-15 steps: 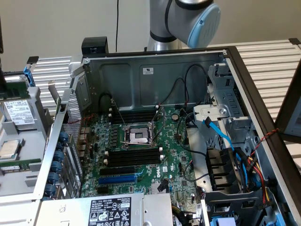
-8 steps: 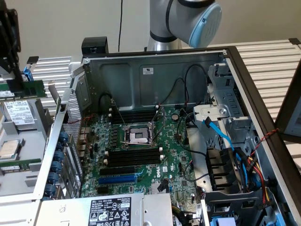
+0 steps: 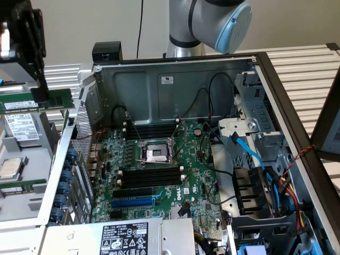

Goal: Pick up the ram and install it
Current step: 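Pick up the ram and move it above insertion slot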

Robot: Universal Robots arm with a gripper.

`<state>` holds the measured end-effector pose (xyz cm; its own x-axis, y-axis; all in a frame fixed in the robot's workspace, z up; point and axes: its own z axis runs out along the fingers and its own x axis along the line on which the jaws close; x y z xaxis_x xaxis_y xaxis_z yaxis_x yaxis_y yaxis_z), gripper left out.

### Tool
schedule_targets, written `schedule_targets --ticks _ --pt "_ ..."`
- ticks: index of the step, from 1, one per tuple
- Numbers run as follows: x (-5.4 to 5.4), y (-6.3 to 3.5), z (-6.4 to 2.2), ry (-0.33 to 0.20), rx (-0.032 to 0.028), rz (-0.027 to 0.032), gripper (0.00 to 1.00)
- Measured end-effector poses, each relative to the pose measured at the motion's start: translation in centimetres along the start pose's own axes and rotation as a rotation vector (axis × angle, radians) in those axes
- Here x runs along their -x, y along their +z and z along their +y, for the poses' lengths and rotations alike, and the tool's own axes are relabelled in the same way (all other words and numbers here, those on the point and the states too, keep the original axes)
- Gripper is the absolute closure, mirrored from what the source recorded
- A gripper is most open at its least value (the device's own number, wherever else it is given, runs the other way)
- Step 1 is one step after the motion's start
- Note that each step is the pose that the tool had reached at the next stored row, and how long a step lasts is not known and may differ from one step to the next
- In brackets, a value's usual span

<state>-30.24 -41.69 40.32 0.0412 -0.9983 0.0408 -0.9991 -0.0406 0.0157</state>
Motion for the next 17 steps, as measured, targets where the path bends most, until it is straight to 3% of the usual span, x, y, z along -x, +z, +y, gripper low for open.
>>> schedule_targets --ticks 17 --pt "-0.3 -0.01 -7.76 0.0 0.0 0.0 0.87"
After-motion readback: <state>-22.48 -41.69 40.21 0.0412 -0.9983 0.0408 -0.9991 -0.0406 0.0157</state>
